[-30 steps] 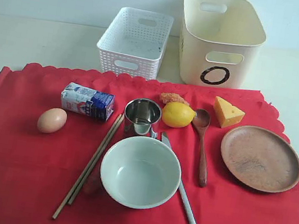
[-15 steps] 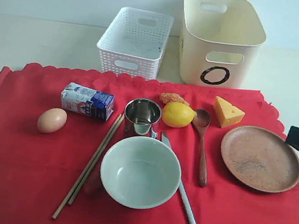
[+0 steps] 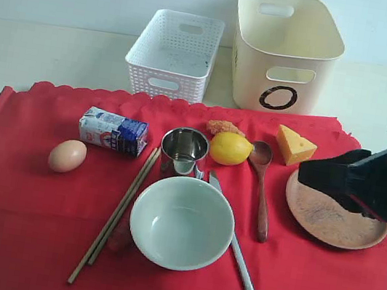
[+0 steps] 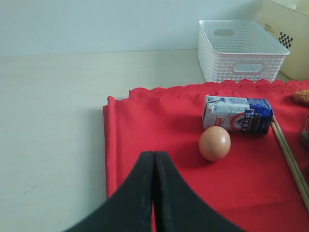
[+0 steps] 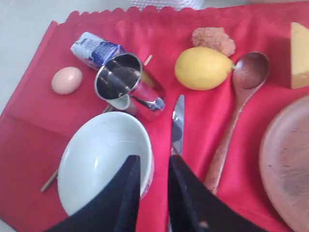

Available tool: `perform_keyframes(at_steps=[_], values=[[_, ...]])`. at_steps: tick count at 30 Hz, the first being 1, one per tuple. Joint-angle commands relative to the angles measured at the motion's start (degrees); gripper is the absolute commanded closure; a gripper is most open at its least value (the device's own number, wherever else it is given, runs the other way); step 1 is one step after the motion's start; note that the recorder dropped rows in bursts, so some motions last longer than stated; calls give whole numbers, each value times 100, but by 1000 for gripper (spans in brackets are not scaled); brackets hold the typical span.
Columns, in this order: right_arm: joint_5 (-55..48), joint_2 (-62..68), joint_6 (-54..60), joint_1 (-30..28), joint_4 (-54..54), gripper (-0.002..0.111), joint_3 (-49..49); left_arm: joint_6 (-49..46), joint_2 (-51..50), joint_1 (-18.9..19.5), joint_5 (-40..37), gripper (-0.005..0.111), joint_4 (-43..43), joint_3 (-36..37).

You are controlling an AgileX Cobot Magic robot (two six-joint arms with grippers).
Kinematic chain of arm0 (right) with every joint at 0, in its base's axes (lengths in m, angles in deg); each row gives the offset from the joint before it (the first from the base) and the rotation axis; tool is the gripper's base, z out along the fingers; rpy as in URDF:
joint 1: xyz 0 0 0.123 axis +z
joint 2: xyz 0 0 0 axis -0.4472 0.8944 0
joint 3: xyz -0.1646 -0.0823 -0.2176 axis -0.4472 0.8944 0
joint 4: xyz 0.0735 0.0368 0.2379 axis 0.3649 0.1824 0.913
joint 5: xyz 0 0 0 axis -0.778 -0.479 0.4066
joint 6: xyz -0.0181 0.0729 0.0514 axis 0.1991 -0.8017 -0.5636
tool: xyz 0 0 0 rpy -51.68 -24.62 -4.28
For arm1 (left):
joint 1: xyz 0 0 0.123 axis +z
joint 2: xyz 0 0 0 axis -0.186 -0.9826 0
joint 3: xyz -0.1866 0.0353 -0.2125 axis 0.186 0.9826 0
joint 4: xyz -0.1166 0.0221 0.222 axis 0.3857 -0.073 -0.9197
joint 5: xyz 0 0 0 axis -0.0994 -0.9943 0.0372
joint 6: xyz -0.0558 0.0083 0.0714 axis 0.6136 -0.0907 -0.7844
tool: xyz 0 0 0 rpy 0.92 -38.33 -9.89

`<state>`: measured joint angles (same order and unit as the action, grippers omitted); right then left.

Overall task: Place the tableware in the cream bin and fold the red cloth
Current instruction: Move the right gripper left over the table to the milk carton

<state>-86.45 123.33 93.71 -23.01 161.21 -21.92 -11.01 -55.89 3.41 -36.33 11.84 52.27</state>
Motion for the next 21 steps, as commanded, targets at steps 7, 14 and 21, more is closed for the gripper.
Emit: perform_keyframes(at_steps=[7,14,21], values=[[-785,1288,853,487,521,70,-893,32,-12,-29,70,107,-13,-16],[65,1999,895,1284,294,70,-1873,32,-12,-29,70,107,-13,-16],[429,2420,841,1579,158,54,-2646,32,-12,-29,70,107,-13,-16]])
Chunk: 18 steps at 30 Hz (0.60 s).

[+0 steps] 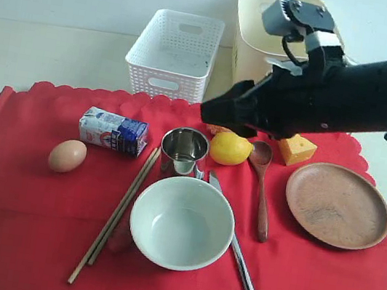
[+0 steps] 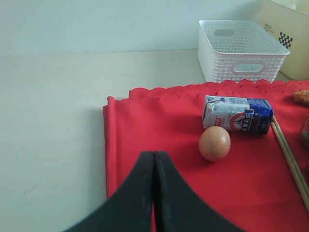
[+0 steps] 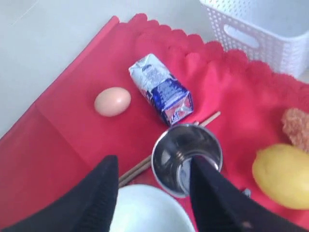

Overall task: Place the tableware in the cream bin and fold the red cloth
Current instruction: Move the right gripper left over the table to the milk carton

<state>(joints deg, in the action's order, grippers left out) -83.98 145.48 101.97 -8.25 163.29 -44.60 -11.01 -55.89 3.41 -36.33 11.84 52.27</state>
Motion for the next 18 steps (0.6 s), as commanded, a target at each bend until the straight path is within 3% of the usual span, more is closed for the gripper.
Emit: perform_keyframes(at_steps=[1,8,18], values=[[152,274,25,104,-84,52,-496,32,-12,-29,70,107,-13,-16],[-213,718,665,104,-985,50,-1306,32,-12,-29,70,107,-13,-16],[-892,1496,1538,202,-775,50,-2022,32,-12,-29,70,107,-13,-16]])
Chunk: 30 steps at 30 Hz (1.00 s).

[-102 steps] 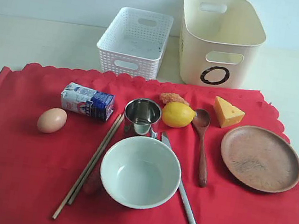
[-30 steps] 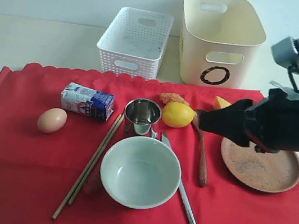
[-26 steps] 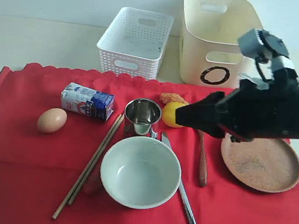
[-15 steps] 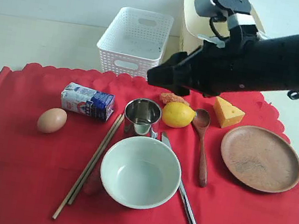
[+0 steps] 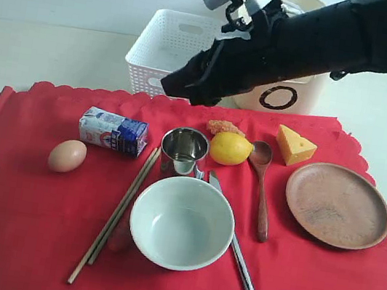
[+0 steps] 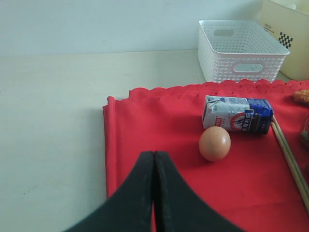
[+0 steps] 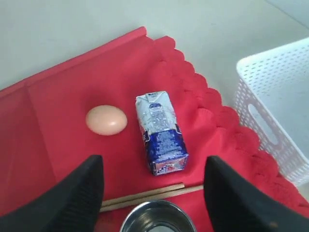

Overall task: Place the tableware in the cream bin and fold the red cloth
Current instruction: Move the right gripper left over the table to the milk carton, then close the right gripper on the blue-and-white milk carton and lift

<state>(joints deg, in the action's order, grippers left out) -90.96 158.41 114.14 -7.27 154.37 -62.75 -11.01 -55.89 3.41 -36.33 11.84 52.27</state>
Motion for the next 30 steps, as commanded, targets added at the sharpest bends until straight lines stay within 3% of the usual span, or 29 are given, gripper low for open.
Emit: perform_keyframes(at_steps=[1,4,7,11,30], values=[[-194,346,335,253,117,50,-324,32,-12,-29,70,107,-13,-16],[252,678,469,697,117,50,-637,32,-12,-29,70,107,-13,-16],[1749,1106,456,1281,117,48,-837,32,-12,-29,70,107,-13,-16],[1938,1483,456,1709,42,38,-1147,32,-12,-29,70,107,-13,-16],[2789,2351,456,1871,-364,34,-1451,32,-12,-29,70,107,-13,-16]])
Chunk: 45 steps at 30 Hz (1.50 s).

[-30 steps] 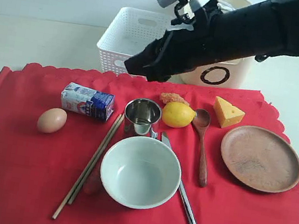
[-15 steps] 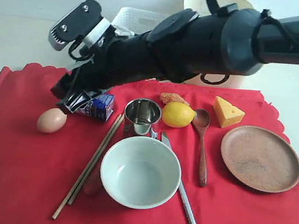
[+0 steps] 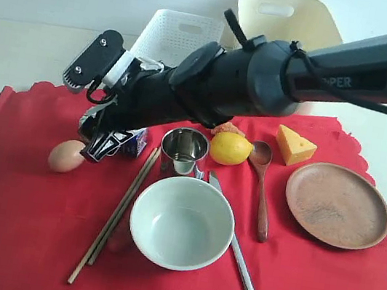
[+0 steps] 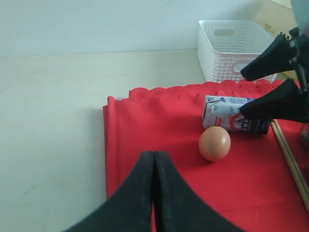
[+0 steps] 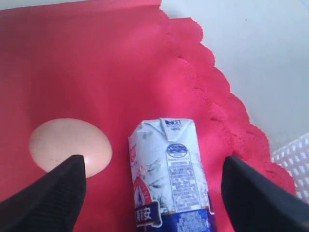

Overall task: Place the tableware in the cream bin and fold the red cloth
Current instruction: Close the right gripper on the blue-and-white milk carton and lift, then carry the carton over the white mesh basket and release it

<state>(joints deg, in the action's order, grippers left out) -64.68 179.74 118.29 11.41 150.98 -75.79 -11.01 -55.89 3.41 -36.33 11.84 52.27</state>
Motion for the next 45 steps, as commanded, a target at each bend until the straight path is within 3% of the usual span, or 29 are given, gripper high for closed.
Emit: perform_keyframes(at_steps=[1,7,11,13,17,23,36,45], values=[[161,337,41,3,-25,34,-227,32,-12,-29,70,107,-13,-16],[495,757,41,3,-25,36,-424,32,-12,-29,70,107,-13,-16],[589,792,41,3,-25,44,-424,32,-12,-29,70,107,-13,-16],[589,792,72,3,-25,53,-424,32,-12,-29,70,107,-13,-16],[614,792,211,3,-25,81,-424,32,-12,-29,70,107,-13,-16],[632,651,172,3,-25,108,-424,32,-12,-29,70,107,-13,-16],[709,-211,-124,3,-3,108,-534,32,-12,-29,70,107,-13,-16],[2542,-345,-509,3,31,108,-822,32,-12,-29,70,107,-13,-16]])
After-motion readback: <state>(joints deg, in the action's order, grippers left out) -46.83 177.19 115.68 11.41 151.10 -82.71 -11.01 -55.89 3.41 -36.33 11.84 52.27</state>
